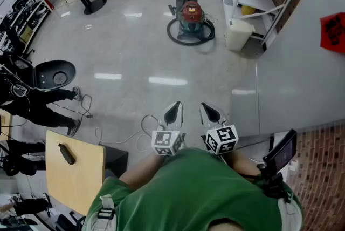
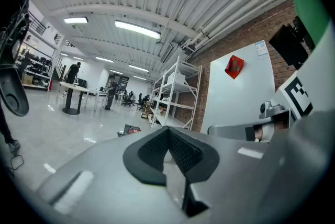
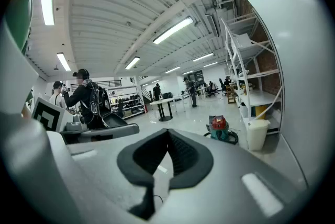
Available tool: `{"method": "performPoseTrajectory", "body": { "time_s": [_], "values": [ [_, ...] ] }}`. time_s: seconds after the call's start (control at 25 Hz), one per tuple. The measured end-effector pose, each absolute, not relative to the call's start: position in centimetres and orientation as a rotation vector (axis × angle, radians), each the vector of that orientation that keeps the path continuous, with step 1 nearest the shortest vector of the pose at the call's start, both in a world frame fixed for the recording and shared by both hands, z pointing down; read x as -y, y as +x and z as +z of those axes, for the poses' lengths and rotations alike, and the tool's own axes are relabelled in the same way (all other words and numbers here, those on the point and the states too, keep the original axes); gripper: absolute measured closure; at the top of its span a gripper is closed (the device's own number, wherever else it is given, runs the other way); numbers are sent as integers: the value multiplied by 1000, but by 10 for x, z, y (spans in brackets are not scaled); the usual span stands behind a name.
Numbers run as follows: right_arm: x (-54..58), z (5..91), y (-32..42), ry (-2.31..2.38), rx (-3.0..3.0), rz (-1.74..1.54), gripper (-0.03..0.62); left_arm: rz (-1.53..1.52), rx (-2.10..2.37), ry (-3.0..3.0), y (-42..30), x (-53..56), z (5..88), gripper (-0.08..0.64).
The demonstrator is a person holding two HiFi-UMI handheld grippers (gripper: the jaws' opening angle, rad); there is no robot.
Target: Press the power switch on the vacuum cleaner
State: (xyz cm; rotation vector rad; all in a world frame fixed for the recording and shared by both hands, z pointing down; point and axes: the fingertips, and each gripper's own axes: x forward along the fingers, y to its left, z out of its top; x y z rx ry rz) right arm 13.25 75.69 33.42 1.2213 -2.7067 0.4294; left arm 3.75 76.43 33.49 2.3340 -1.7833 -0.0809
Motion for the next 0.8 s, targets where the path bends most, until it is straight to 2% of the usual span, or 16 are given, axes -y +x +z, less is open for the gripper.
{"method": "performPoseTrajectory", "body": {
  "time_s": [0.8],
  "values": [
    [-743,330,136,1338,2702,444,589,-92,1845,2261,14,-756,336,552]
  ]
}}
